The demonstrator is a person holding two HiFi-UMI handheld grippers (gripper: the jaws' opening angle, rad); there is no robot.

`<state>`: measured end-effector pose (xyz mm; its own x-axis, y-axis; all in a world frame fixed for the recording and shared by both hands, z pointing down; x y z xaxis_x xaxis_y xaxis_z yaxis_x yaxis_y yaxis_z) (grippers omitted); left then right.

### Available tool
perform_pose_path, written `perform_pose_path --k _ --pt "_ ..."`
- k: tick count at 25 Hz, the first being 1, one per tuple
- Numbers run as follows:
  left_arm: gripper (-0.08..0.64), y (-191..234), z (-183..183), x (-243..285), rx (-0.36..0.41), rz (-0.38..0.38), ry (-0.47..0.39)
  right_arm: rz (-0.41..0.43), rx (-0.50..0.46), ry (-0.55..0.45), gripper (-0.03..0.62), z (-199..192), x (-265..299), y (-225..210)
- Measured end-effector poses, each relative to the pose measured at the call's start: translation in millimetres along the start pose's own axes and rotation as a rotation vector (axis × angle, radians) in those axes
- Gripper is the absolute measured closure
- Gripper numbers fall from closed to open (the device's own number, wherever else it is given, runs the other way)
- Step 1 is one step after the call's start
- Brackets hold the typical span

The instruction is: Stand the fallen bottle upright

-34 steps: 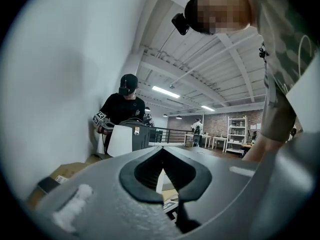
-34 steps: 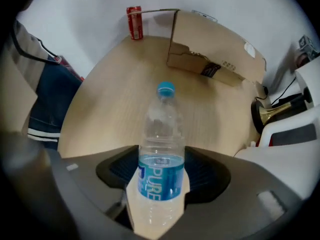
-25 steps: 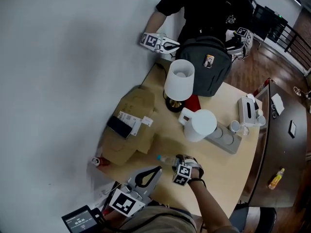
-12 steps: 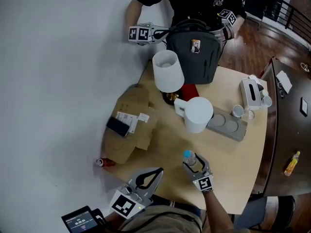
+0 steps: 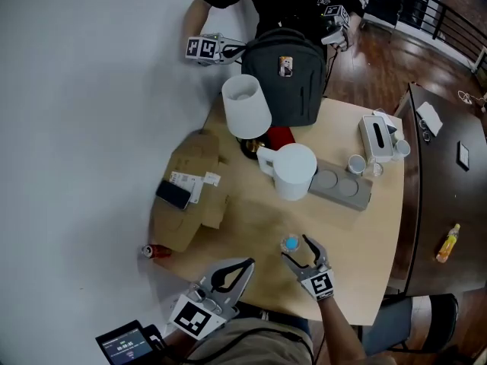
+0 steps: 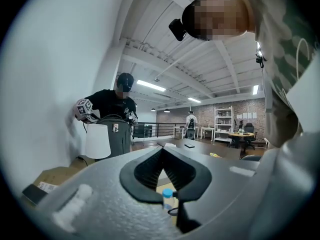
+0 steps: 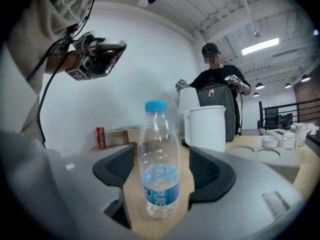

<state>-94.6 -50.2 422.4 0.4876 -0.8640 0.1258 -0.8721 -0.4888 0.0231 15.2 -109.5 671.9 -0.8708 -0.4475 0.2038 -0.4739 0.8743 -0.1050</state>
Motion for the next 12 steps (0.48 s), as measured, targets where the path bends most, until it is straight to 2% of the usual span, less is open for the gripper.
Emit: perform_pose_path --k 3,5,6,8,10,12 --pt "0.555 -3 2 -10 0.000 -0.007 -0.036 -0.014 0.022 -0.072 0.272 33 -25 10" --pt "0.555 -6 1 -21 0.005 -0.015 -0.064 -0.026 0.038 -0.136 0.334 64 -48 26" --pt "0.555 -8 -1 -24 0.002 -0.021 -0.076 -0.035 0.036 -0.156 0.388 78 -60 35" --pt "0.555 -8 -12 -30 -0.031 -0.041 -0.075 -0.069 0.022 -0.152 0.532 98 -78 55" --pt "0.555 4 -24 -32 -0.094 -0.067 -0.063 -0.116 0.025 -0.112 0.582 118 -82 73" --pt "0.555 8 -19 -34 -0.133 -0.096 -0.092 -0.155 0.046 -0.078 0.589 143 -85 87"
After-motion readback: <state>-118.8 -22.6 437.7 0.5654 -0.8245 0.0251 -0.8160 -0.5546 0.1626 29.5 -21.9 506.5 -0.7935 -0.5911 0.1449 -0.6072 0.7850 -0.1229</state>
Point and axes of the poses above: the fingertips, and each gripper's own axes: x forward along the fingers, y to its left, z out of its top, the point moved 2 cm from there along -x, backward along the fingers, and after that the axes turned 5 degrees about x, right-handed, at the moved point
